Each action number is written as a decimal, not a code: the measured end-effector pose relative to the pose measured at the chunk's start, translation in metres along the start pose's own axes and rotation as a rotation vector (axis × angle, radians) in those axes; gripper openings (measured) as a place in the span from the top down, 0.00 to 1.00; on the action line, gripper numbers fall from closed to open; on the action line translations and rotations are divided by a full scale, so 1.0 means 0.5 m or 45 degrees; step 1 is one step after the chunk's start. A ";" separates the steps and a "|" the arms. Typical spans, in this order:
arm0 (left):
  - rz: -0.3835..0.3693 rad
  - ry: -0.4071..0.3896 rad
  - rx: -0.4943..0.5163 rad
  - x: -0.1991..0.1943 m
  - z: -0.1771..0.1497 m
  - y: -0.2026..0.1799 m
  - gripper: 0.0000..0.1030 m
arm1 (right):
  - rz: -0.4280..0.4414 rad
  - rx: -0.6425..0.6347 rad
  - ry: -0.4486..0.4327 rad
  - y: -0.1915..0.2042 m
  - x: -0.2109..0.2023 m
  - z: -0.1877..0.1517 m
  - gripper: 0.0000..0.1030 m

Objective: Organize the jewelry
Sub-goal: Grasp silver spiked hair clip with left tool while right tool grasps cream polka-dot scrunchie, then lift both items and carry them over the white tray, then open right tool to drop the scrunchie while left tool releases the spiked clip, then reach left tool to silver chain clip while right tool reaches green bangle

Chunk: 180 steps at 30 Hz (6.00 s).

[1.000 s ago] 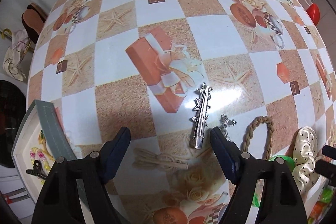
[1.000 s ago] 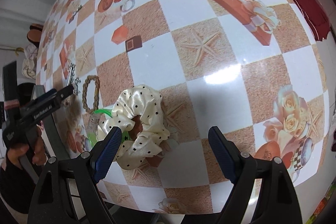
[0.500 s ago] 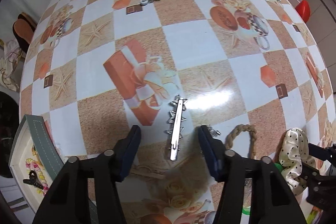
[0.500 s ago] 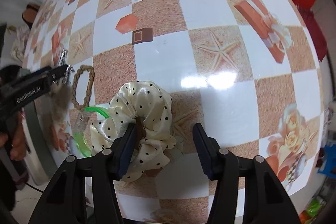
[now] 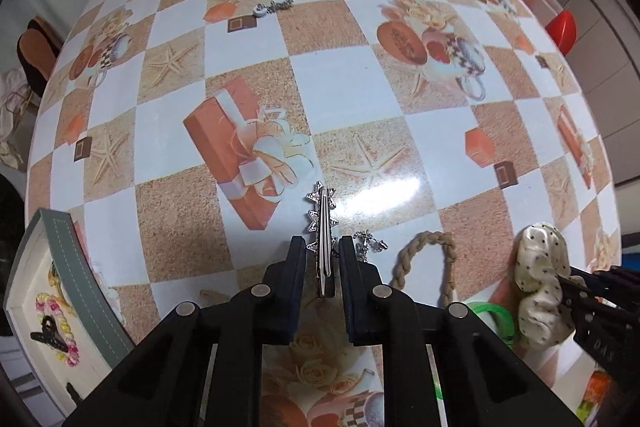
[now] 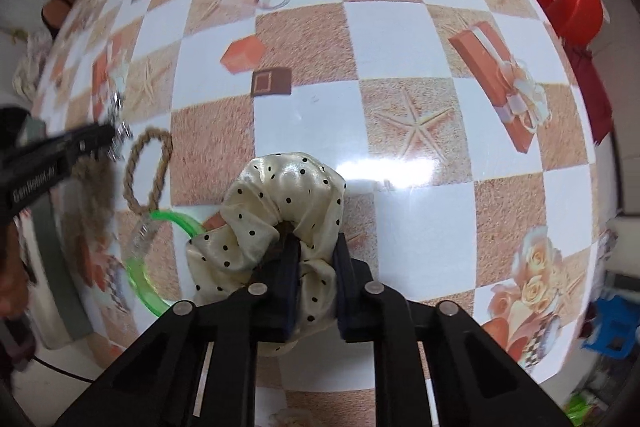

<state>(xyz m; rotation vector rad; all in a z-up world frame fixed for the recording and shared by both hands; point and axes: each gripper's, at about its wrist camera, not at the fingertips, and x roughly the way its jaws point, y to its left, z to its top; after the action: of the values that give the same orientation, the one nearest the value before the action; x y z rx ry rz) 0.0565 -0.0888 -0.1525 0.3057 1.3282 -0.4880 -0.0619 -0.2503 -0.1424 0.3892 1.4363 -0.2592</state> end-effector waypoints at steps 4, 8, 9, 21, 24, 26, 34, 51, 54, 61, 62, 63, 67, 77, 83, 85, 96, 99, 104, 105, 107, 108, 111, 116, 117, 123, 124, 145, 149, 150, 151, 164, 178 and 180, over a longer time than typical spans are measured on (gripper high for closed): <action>-0.017 -0.031 -0.045 -0.022 -0.002 0.019 0.79 | 0.116 0.103 -0.009 -0.031 -0.013 0.021 0.86; -0.023 -0.062 -0.087 -0.039 0.007 0.044 0.79 | 0.165 0.162 -0.027 -0.050 -0.025 0.033 0.86; -0.024 -0.071 -0.096 -0.046 0.003 0.051 0.79 | 0.177 0.173 -0.034 -0.052 -0.030 0.036 0.86; -0.009 -0.156 -0.212 -0.122 -0.047 0.124 0.79 | 0.257 0.113 -0.117 0.015 -0.082 0.060 0.86; -0.001 -0.178 -0.247 -0.136 -0.058 0.141 0.79 | 0.275 0.071 -0.128 0.041 -0.091 0.072 0.86; 0.005 -0.190 -0.273 -0.144 -0.066 0.153 0.79 | 0.287 0.039 -0.133 0.065 -0.095 0.081 0.86; 0.051 -0.233 -0.422 -0.182 -0.124 0.222 0.79 | 0.340 -0.109 -0.131 0.156 -0.111 0.105 0.86; 0.173 -0.216 -0.794 -0.199 -0.331 0.378 0.79 | 0.454 -0.605 -0.061 0.482 -0.094 0.090 0.86; 0.179 -0.203 -0.841 -0.194 -0.364 0.392 0.79 | 0.465 -0.675 -0.035 0.536 -0.081 0.073 0.86; 0.199 -0.175 -0.907 -0.180 -0.428 0.414 0.79 | 0.459 -0.818 0.025 0.637 -0.042 0.025 0.86; 0.198 -0.172 -0.916 -0.177 -0.438 0.415 0.79 | 0.458 -0.830 0.033 0.648 -0.036 0.020 0.86; 0.198 -0.170 -0.922 -0.175 -0.444 0.416 0.79 | 0.456 -0.842 0.040 0.659 -0.031 0.016 0.86; 0.200 -0.165 -0.946 -0.166 -0.464 0.419 0.79 | 0.463 -0.894 0.042 0.712 -0.020 0.011 0.86; 0.247 -0.129 -0.932 -0.129 -0.487 0.408 0.79 | 0.478 -1.038 0.040 0.865 0.022 0.001 0.86; 0.273 -0.131 -0.950 -0.123 -0.496 0.410 0.79 | 0.465 -1.094 0.054 0.917 0.059 -0.015 0.85; 0.296 -0.125 -0.927 -0.121 -0.493 0.405 0.79 | 0.441 -1.113 0.060 0.925 0.071 -0.018 0.85; 0.350 -0.088 -0.890 -0.121 -0.478 0.387 0.78 | 0.380 -1.156 0.069 0.932 0.092 -0.031 0.79; 0.366 -0.071 -0.889 -0.124 -0.469 0.382 0.78 | 0.380 -1.159 0.077 0.931 0.091 -0.027 0.64; 0.380 -0.060 -0.875 -0.130 -0.462 0.374 0.67 | 0.428 -1.135 0.084 0.917 0.073 -0.014 0.51; 0.385 -0.059 -0.871 -0.133 -0.460 0.371 0.29 | 0.440 -1.130 0.082 0.915 0.069 -0.013 0.49; 0.423 -0.099 -0.876 -0.149 -0.460 0.366 0.02 | 0.482 -1.109 0.079 0.904 0.052 -0.003 0.46; 0.432 -0.116 -0.866 -0.158 -0.456 0.362 0.02 | 0.498 -1.098 0.076 0.900 0.045 0.000 0.44; 0.433 -0.100 -0.850 -0.163 -0.447 0.360 0.02 | 0.547 -1.047 0.053 0.877 0.018 0.014 0.41; 0.444 -0.100 -0.810 -0.171 -0.427 0.354 0.02 | 0.584 -0.927 0.018 0.810 -0.019 0.049 0.41; 0.441 -0.101 -0.802 -0.173 -0.422 0.352 0.02 | 0.585 -0.901 0.012 0.793 -0.025 0.055 0.36; 0.410 -0.105 -0.722 -0.179 -0.378 0.334 0.02 | 0.593 -0.709 -0.024 0.668 -0.053 0.094 0.23; 0.405 -0.109 -0.707 -0.180 -0.370 0.330 0.02 | 0.591 -0.664 -0.032 0.640 -0.058 0.100 0.22; 0.223 -0.118 -0.144 -0.122 -0.136 0.134 0.02 | 0.263 -0.061 -0.040 0.113 -0.057 0.068 0.14; 0.194 -0.085 -0.056 -0.092 -0.118 0.107 0.02 | 0.236 -0.023 -0.009 0.077 -0.041 0.035 0.14; 0.188 -0.077 -0.045 -0.087 -0.115 0.103 0.02 | 0.233 -0.019 -0.004 0.070 -0.036 0.029 0.14; 0.182 -0.071 -0.038 -0.082 -0.112 0.099 0.02 | 0.226 -0.015 0.002 0.067 -0.032 0.023 0.14; 0.093 -0.014 0.027 -0.016 -0.062 0.044 0.16 | 0.126 -0.067 0.030 0.076 0.007 -0.028 0.14; 0.066 0.013 0.084 0.028 -0.030 0.012 0.28 | 0.029 -0.192 -0.006 0.106 0.023 -0.043 0.31; 0.070 0.016 0.097 0.032 -0.023 0.003 0.34 | 0.017 -0.209 -0.014 0.114 0.024 -0.042 0.33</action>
<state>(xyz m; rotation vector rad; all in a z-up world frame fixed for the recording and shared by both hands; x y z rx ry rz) 0.0499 -0.0844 -0.1706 0.4078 1.3117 -0.4923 -0.0567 -0.1892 -0.1503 0.2626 1.4322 -0.1312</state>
